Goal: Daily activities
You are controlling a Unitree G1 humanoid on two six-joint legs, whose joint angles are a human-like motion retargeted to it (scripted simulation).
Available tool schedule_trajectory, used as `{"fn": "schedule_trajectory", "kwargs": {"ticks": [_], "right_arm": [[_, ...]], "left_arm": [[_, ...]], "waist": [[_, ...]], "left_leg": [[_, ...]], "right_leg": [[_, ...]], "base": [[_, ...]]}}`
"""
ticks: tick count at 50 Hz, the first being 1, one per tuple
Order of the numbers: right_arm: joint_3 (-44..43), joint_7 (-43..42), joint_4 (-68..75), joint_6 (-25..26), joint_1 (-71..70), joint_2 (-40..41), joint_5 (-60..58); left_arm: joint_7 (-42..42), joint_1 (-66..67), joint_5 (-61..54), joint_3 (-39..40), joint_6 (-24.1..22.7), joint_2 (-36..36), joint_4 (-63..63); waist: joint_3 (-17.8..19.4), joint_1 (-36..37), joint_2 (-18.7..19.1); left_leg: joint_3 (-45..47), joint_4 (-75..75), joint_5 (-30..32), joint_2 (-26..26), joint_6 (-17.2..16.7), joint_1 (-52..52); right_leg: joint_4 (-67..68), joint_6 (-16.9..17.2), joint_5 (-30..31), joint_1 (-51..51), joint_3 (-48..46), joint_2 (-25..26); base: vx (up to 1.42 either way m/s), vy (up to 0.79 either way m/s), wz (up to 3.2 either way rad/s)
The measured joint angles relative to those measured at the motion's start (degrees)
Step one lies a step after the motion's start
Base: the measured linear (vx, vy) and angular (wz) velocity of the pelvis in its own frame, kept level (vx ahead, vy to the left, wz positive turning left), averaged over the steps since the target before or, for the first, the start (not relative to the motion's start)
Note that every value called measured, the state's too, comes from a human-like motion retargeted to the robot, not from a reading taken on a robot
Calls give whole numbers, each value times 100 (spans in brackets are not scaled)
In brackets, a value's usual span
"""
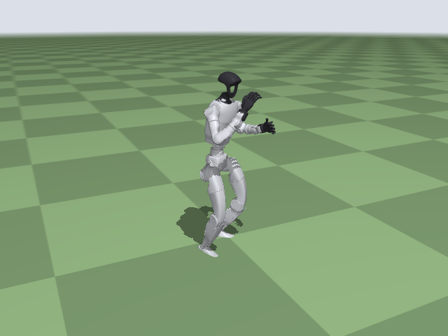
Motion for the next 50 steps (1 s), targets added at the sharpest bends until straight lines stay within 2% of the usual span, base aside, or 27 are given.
{"fn": "schedule_trajectory", "kwargs": {"ticks": [9,14,20,25,30,35,36,41,45,47,50], "right_arm": [[934,34,399,-104,65,336,19],[946,72,422,-171,468,180,21],[113,97,69,-174,1584,-244,-34],[-1022,86,-478,-49,2378,-324,-267],[-1618,-136,-710,235,1680,-256,-720],[-1492,-310,-356,621,25,-188,-1204],[-1392,-264,-323,645,-102,-123,-1230],[-847,374,179,734,-724,218,-1237],[-761,874,653,694,-663,74,-1035],[-908,783,977,782,-546,-205,-1009],[-1395,104,2068,1097,-768,-1031,-872]], "left_arm": [[524,-500,152,-256,-209,98,-385],[465,-453,-139,-246,-231,309,-590],[-275,46,-1181,-69,-62,438,-817],[-1544,664,-2271,-77,443,397,-1101],[-2491,924,-2637,-460,856,527,-1215],[-2859,192,-2565,-1209,1040,635,-911],[-2904,135,-2529,-1305,1061,613,-918],[-3189,-496,-2086,-1552,1194,352,-803],[-3438,-781,-1816,-1458,1263,13,-672],[-3459,-689,-1883,-1407,1247,-61,-677],[-3456,-619,-2166,-1430,1213,-98,-682]], "waist": [[13,245,-282],[18,230,-398],[132,-69,-550],[201,-420,-681],[82,-545,-662],[-94,-323,-577],[-102,-240,-594],[-69,132,-637],[16,291,-626],[57,403,-651],[0,565,-656]], "left_leg": [[-20,185,-234,-144,135,21],[58,143,-460,-248,276,91],[187,-67,-671,-535,436,347],[188,-417,-626,-823,507,599],[-85,-812,-451,-842,429,580],[-507,-1176,-248,-837,305,434],[-580,-1045,-289,-852,281,395],[-1128,-860,-301,-921,149,190],[-1355,-992,114,-871,-20,16],[-1389,-755,238,-824,-101,-154],[-1632,-624,481,-783,-252,-369]], "right_leg": [[341,38,-253,35,-138,-265],[443,110,-358,43,-189,-427],[1320,138,-198,-221,-160,-871],[2342,-11,34,-828,51,-1276],[1551,262,439,-1426,267,-986],[30,538,943,-1685,302,-587],[103,544,956,-1738,313,-607],[275,363,786,-1740,-12,-762],[197,138,449,-1525,-548,-980],[350,68,315,-1491,-733,-1089],[327,-75,147,-1317,-1123,-1165]], "base": [[4,4,8],[8,12,4],[6,14,3],[7,11,19],[12,1,51],[16,-12,65],[15,-19,70],[20,-23,92],[21,-26,132],[14,-24,127],[12,-23,123]]}}
